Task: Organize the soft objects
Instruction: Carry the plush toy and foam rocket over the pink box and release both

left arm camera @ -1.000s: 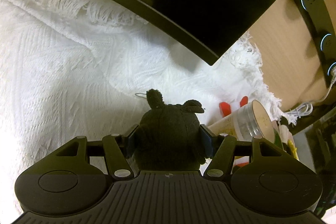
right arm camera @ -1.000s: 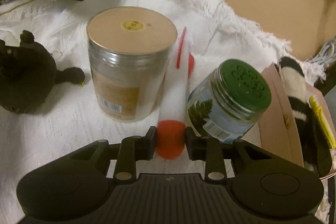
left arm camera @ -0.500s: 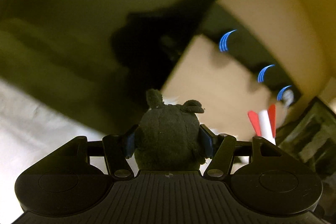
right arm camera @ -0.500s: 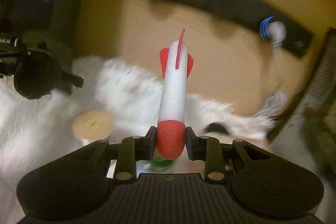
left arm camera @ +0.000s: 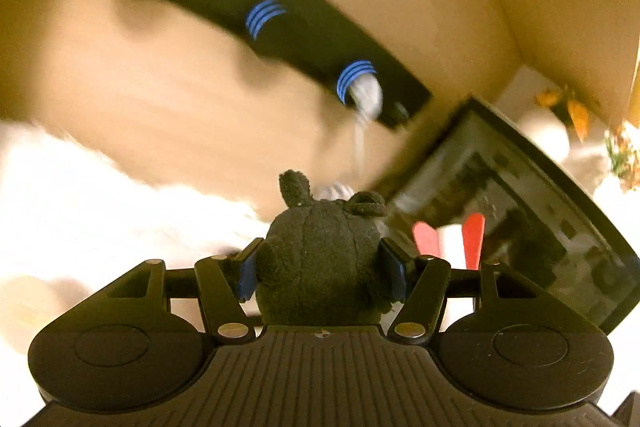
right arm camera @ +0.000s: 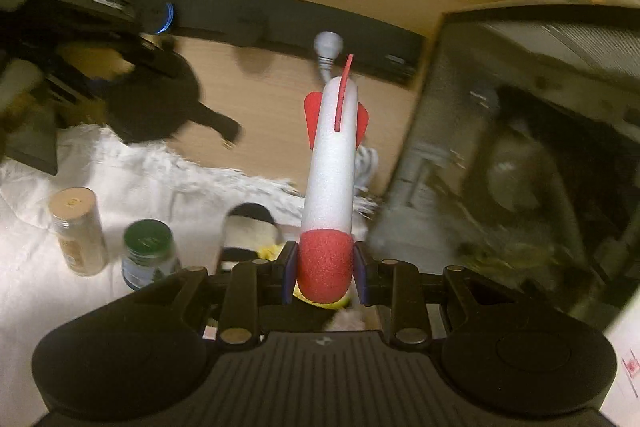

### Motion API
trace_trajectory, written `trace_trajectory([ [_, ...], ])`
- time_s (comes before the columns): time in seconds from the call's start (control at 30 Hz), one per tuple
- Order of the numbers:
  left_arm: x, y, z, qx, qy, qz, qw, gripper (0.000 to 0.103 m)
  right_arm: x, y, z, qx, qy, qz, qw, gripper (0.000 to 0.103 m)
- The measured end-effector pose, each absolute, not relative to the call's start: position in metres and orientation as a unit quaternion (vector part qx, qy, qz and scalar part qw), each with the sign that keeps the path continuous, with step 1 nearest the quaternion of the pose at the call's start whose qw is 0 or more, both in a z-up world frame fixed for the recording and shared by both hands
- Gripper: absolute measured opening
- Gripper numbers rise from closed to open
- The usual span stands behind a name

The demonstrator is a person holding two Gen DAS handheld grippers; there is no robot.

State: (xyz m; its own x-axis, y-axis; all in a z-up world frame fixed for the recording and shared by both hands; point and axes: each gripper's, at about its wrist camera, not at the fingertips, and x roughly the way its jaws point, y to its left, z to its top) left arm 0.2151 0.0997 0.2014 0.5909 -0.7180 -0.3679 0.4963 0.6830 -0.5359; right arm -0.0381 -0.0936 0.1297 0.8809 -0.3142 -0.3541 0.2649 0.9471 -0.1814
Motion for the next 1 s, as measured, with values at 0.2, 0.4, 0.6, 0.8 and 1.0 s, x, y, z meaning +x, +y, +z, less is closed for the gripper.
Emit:
trace_trajectory([
  [0.2,0.226,0.021,0.149,-0.242,0.351,-0.382,0.820,0.067,-0.053,-0.112,0.113,-0.075,0.187,-0.153,0.967,0.028],
  [0.4,0.251,-0.041,0.090,-0.211,0.390,-0.360,0.821,0.065,-0.050,-0.128,0.098,-0.071,0.214,-0.151,0.962,0.028],
  [0.6,0.266,-0.056,0.058,-0.144,0.425,-0.290,0.845,0.062,-0.037,-0.140,0.084,-0.057,0.235,-0.140,0.960,0.028],
  [0.8,0.256,-0.018,0.088,-0.162,0.384,-0.291,0.861,0.062,0.012,-0.156,0.080,0.020,0.266,-0.109,0.958,0.028],
  [1.0,0.241,0.009,0.118,-0.152,0.366,-0.288,0.872,0.062,0.071,-0.143,0.070,0.050,0.298,-0.097,0.948,0.029],
])
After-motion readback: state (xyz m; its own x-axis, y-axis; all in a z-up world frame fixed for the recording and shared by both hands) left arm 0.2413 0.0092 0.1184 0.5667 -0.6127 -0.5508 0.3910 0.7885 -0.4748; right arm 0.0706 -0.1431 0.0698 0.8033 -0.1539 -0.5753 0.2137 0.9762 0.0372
